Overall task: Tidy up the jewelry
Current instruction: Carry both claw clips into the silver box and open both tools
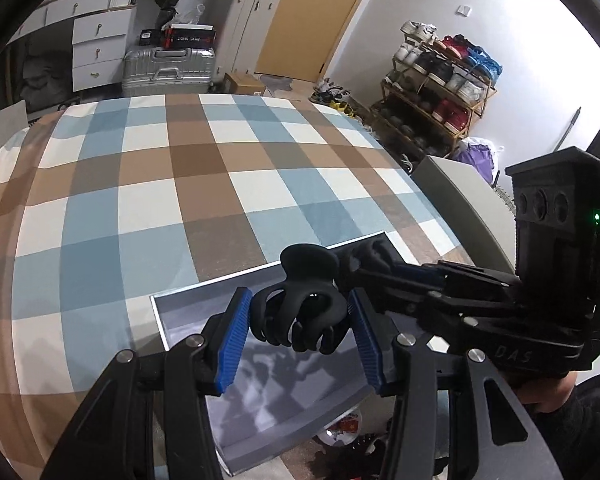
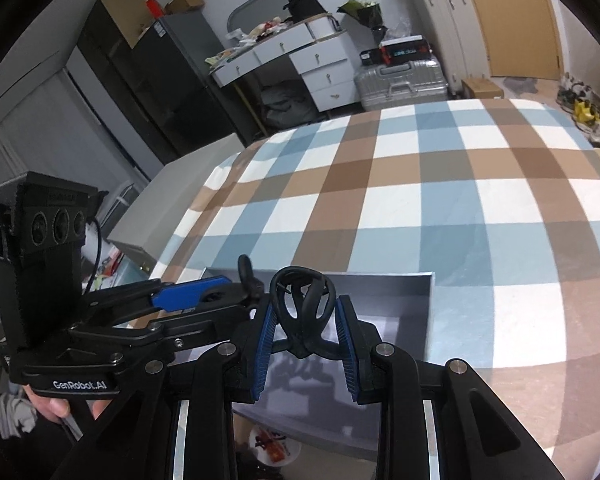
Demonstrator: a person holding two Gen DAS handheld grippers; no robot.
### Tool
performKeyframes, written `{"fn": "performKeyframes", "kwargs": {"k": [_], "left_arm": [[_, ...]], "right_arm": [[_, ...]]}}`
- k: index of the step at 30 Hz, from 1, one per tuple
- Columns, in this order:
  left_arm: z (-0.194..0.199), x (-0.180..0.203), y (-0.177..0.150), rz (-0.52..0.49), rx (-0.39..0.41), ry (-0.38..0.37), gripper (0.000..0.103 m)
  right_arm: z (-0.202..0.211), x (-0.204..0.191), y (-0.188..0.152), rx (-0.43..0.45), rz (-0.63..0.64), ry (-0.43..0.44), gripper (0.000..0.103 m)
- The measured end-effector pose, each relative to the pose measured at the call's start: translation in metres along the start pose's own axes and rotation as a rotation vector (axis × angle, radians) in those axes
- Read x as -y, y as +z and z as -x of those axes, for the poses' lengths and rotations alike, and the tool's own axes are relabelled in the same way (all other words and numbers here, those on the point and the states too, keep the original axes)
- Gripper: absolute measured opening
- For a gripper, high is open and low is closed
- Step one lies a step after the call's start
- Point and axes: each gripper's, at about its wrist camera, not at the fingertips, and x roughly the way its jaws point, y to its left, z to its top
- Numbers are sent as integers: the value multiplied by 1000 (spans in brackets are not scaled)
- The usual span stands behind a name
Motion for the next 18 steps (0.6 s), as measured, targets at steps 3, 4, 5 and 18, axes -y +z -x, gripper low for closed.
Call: {"fn": "performKeyframes", "kwargs": {"k": [3, 4, 5, 18], "left_arm": [[-1, -2, 2, 9, 0, 32, 44], [0, -3, 2, 11, 7, 35, 44], [0, -3, 2, 9, 16, 34, 44], [23, 9, -5, -38, 97, 159, 73]], "right_arm": [[-4, 2, 1, -8, -20, 6, 31], [-3, 3, 1, -5, -24, 7, 31], [-3, 4, 1, -2, -28, 9, 31], [27, 4, -8, 64, -48, -6, 62]]}}
